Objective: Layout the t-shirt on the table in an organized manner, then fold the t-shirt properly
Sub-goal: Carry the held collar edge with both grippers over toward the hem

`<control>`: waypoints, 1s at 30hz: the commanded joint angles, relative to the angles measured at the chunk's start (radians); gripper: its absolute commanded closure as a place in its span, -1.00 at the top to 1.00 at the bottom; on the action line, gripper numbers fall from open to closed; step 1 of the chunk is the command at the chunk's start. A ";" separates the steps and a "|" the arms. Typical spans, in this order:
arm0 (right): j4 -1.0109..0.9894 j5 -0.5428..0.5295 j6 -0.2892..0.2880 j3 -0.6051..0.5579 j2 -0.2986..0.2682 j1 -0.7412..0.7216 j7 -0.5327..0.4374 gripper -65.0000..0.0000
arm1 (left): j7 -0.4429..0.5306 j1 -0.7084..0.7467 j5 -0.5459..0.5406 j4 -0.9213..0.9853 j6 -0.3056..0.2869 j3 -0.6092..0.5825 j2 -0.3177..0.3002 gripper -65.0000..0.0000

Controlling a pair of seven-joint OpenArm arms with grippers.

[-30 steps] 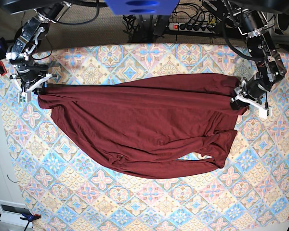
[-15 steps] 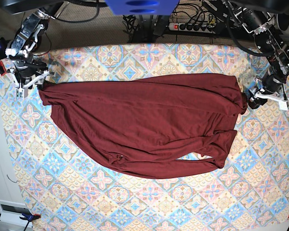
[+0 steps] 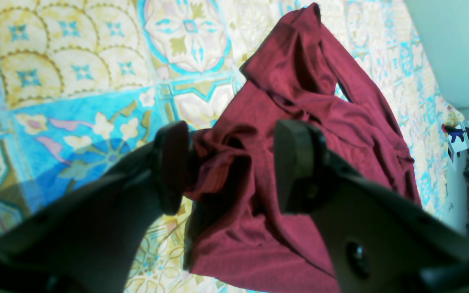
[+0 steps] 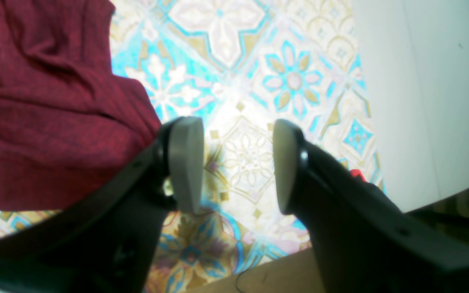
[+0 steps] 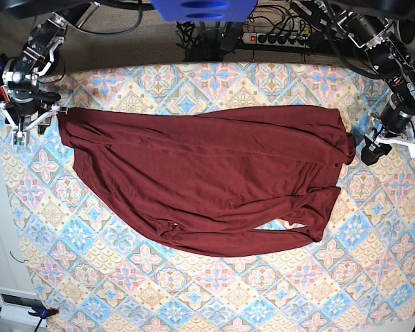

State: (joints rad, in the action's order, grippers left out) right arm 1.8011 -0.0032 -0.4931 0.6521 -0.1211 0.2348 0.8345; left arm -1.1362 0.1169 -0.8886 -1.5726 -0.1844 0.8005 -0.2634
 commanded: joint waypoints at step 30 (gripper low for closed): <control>0.022 -0.007 -0.066 -0.369 -0.021 -0.219 -0.021 -0.18 | 0.278 -0.583 0.564 0.498 -0.007 -0.361 -0.017 0.02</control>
State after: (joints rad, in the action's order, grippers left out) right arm 1.8057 0.0002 -0.5636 0.2817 -0.1307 0.0315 0.8383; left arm -0.8791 -0.4347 -0.3103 -1.0569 -0.1864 0.4393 -0.2714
